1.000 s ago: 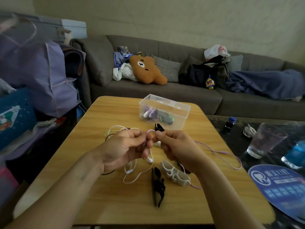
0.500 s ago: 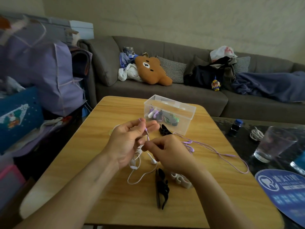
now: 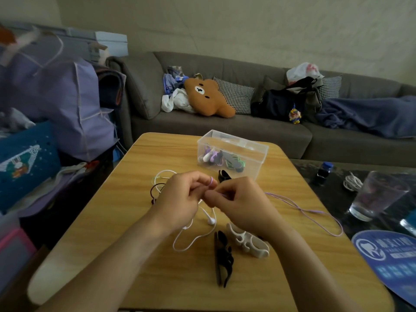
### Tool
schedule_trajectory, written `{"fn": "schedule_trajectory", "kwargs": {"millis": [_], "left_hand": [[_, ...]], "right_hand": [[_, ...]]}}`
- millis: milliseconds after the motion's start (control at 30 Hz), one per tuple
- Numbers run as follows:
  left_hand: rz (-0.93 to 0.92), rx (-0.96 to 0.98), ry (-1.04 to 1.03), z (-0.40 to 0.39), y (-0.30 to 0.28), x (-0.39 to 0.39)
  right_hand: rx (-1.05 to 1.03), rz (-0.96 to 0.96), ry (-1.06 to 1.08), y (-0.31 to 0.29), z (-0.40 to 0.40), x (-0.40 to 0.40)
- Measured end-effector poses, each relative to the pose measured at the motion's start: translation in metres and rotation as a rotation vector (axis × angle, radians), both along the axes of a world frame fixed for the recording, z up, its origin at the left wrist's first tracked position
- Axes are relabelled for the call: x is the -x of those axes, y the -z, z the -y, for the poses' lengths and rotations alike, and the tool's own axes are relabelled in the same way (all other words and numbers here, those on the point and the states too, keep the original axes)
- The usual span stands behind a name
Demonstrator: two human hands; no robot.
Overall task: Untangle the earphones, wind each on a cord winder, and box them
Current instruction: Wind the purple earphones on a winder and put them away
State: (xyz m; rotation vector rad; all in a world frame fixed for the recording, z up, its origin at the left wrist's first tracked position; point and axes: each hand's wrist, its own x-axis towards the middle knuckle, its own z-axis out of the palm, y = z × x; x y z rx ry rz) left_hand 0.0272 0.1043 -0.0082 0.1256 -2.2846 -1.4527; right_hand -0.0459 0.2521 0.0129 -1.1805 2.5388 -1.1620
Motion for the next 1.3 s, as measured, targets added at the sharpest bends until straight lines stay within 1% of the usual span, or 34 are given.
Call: {"fn": "schedule_trajectory", "kwargs": {"millis": [100, 200, 300, 400, 567, 633, 700, 767, 833, 900, 967, 1000, 1067, 1133, 1167, 1233, 1300], "left_hand": [[0.08, 0.098, 0.079, -0.003, -0.003, 0.0], [0.158, 0.093, 0.075, -0.002, -0.003, 0.002], [0.187, -0.033, 0.052, -0.004, -0.005, 0.002], [0.269, -0.137, 0.07, -0.003, -0.01, 0.003], [0.285, -0.246, 0.076, 0.002, -0.011, 0.002], [0.248, -0.409, 0.122, -0.001, -0.01, -0.001], [0.161, -0.688, 0.179, -0.007, -0.015, -0.003], [0.066, -0.925, 0.192, -0.01, -0.02, -0.003], [-0.018, -1.016, 0.165, -0.01, -0.023, -0.001], [-0.059, -0.989, 0.117, -0.011, -0.023, 0.001], [-0.078, -0.875, 0.049, -0.011, -0.019, 0.002], [-0.093, -0.786, 0.013, -0.01, -0.017, 0.003], [-0.129, -0.519, -0.057, -0.006, -0.011, 0.005], [-0.136, -0.205, -0.097, -0.002, -0.006, 0.006], [-0.126, -0.108, -0.094, -0.001, -0.006, 0.005], [-0.09, -0.056, -0.072, 0.002, -0.007, 0.003], [-0.026, -0.085, -0.033, 0.005, -0.007, 0.002]], "right_hand": [[0.03, -0.082, 0.075, -0.001, -0.005, 0.004], [0.105, -0.164, 0.145, -0.001, -0.006, 0.005], [0.184, -0.153, 0.138, -0.001, -0.008, 0.006], [0.216, -0.123, 0.143, -0.001, -0.014, 0.011], [0.2, -0.167, 0.212, 0.001, -0.021, 0.021], [0.166, -0.253, 0.227, 0.001, -0.02, 0.021], [0.112, -0.326, 0.204, 0.0, -0.017, 0.018], [0.036, -0.332, 0.14, 0.001, -0.012, 0.012], [-0.012, -0.328, 0.083, 0.006, -0.003, 0.007], [-0.019, -0.385, 0.05, 0.012, 0.008, 0.0], [-0.039, -0.442, 0.029, 0.02, 0.018, -0.009], [-0.055, -0.46, 0.018, 0.022, 0.023, -0.013], [-0.048, -0.487, -0.012, 0.025, 0.028, -0.019], [0.024, -0.525, -0.023, 0.022, 0.027, -0.022], [0.056, -0.551, -0.009, 0.02, 0.026, -0.02], [0.097, -0.572, 0.042, 0.017, 0.02, -0.014], [0.167, -0.531, 0.085, 0.011, 0.011, -0.007]]}}
